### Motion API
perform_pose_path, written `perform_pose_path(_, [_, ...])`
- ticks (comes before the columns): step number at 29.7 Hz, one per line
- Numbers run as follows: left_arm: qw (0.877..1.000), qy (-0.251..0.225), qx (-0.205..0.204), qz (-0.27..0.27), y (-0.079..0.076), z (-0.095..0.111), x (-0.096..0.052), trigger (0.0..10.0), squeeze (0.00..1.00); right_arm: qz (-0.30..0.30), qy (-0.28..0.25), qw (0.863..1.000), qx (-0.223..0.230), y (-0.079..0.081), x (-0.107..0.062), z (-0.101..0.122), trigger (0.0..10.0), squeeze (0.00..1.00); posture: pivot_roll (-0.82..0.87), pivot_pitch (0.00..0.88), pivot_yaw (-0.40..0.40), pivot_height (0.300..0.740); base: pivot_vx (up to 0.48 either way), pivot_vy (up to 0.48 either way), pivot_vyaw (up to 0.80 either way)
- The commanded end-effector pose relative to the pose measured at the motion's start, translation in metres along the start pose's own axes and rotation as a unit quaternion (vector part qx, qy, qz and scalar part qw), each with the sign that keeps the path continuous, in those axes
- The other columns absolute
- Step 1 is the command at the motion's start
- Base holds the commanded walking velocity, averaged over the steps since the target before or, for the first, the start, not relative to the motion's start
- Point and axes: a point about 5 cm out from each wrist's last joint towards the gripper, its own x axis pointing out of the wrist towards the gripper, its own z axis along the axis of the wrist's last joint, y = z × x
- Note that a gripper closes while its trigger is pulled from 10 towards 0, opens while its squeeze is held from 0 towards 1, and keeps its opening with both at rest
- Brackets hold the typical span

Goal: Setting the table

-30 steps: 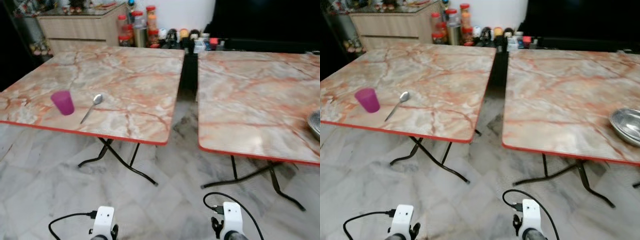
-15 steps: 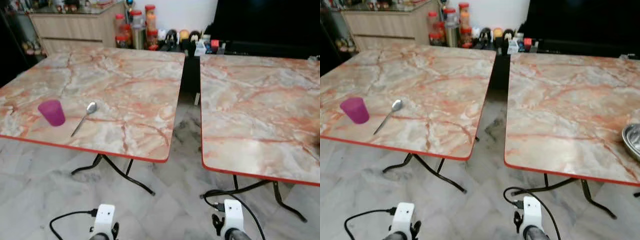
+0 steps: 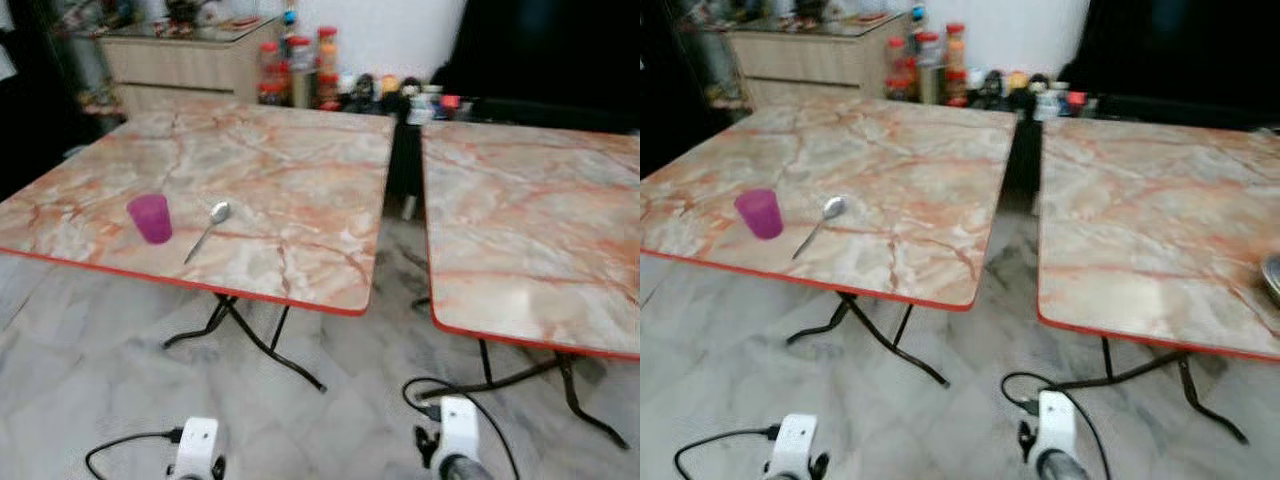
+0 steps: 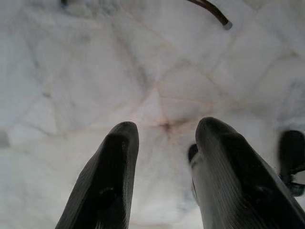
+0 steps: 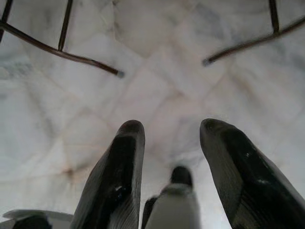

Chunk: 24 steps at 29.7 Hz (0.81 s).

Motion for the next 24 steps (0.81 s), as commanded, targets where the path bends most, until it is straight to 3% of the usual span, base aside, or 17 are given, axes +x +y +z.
perform_pose_path(1, [1.000, 0.002, -0.007, -0.003, -0.0036, 0.0010, 0.0006, 10.0, 0.00, -0.015, -0.007, 1.000, 0.003, -0.0086, -0.0005, 0.0026, 10.0, 0.00, -0.02, 0.000, -0.002, 0.701, 0.000, 0.480, 0.00])
perform_pose_path(10, [1.000, 0.002, -0.010, 0.003, -0.0002, 0.0006, 0.0004, 10.0, 0.00, -0.017, -0.005, 1.000, 0.012, -0.0087, -0.0014, -0.0010, 10.0, 0.00, -0.01, 0.000, 0.000, 0.701, 0.000, 0.480, 0.00])
perform_pose_path(13, [1.000, 0.002, -0.010, 0.003, -0.0002, 0.0007, 0.0004, 10.0, 0.00, -0.016, -0.002, 1.000, 0.024, -0.0083, -0.0014, -0.0019, 10.0, 0.00, -0.01, 0.000, 0.002, 0.701, 0.000, 0.480, -0.52])
perform_pose_path(24, [1.000, 0.000, -0.009, 0.001, -0.0012, 0.0041, 0.0015, 10.0, 0.00, -0.015, -0.014, 1.000, 0.011, -0.0080, -0.0003, 0.0044, 10.0, 0.00, -0.02, 0.000, 0.001, 0.701, 0.000, 0.480, -0.13])
